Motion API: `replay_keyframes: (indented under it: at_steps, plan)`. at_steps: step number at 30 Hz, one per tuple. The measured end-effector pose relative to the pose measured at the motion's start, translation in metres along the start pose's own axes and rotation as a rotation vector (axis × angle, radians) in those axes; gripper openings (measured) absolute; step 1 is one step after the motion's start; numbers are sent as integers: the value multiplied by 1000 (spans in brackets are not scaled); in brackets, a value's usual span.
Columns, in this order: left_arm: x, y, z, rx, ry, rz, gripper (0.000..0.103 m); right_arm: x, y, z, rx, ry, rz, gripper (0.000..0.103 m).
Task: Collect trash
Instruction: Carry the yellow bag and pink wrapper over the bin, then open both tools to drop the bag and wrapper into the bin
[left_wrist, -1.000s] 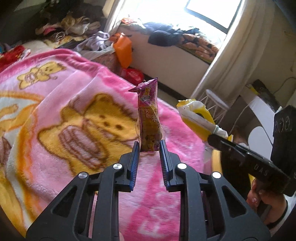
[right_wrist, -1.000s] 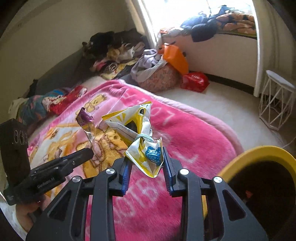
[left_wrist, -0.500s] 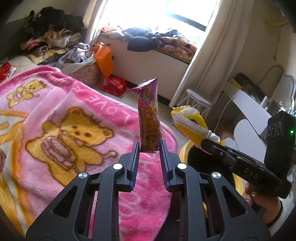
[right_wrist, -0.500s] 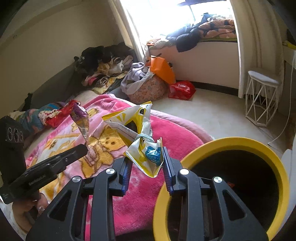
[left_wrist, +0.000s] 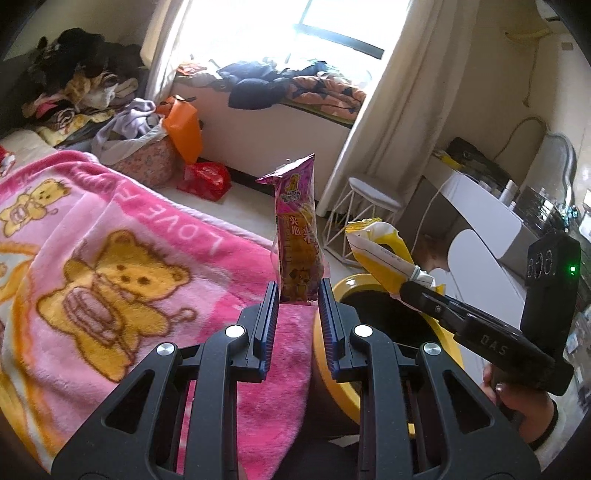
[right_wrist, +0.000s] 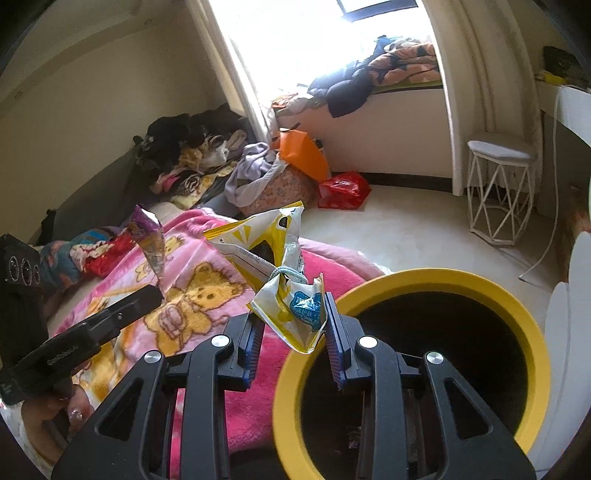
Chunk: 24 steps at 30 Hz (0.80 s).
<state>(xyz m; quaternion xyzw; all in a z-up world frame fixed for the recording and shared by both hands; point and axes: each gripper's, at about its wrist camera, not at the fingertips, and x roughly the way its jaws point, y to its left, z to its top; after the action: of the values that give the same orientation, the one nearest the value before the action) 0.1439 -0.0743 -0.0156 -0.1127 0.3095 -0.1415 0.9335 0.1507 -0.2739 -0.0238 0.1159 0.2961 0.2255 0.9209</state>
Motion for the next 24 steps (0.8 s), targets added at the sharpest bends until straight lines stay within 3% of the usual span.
replay_keyframes:
  at_steps: [10,24]
  plan:
    - [16,-35,-9,51,33,-54,17,-23,-48,-14,86,-10,-114,29]
    - [56,-78,-36,121,142,-119,17,-34,-98,-53,216,55,-256,29]
